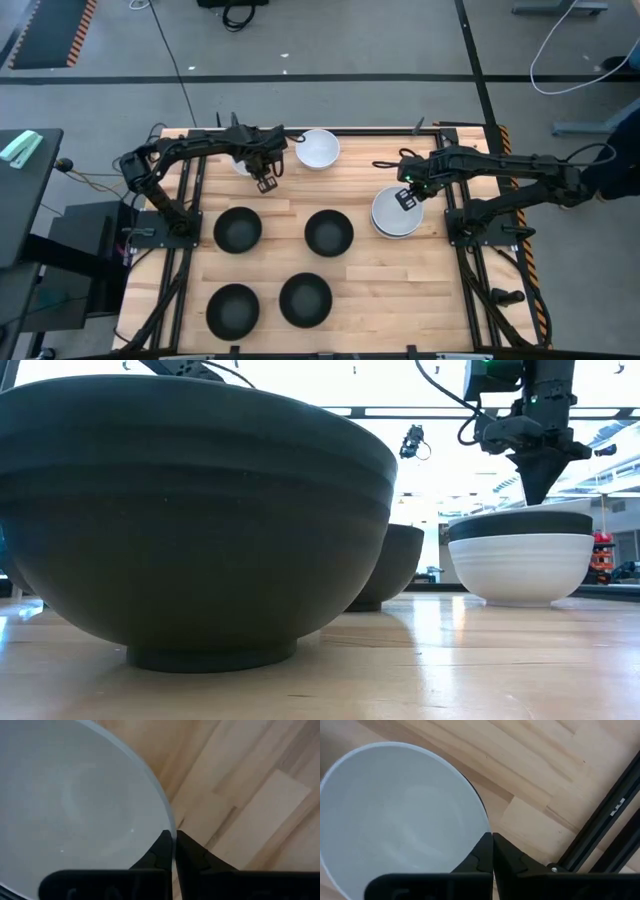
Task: Nest bowls inside each other
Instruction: Stack the white bowl on top of the white bowl
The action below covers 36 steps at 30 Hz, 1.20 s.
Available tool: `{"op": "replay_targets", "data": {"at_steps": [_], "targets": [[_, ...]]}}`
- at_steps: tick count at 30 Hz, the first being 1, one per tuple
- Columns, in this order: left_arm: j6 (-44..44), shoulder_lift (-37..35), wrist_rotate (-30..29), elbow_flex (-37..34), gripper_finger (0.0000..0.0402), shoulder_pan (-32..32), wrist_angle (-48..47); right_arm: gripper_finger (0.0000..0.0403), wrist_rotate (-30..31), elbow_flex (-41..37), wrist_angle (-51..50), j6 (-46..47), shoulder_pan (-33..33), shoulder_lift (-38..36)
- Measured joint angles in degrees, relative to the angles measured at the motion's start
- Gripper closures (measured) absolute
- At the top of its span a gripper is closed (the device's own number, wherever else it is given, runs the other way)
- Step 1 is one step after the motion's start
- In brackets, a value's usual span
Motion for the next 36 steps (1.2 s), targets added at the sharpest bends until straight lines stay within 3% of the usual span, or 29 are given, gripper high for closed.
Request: {"op": "replay_targets", "data": {"at_steps": [10,20,36], "targets": [[0.09,0.0,-0.29,8.39,0.0389,-3.62,-1.7,0.0354,-0.24,0.0,-1.22,0.9,-1.67,0.97],[1.83,3.17,-1.9,23.18,0.0389,-6.56,-2.91,0.0357,-0.24,0.0,-1.26,0.91,-2.37,0.97],[8.07,26.61,-2.28,53.21,0.0389,-9.52,-21.18,0.036,-0.21,0.0,-1.2,-0.46,-2.36,1.3]]}}
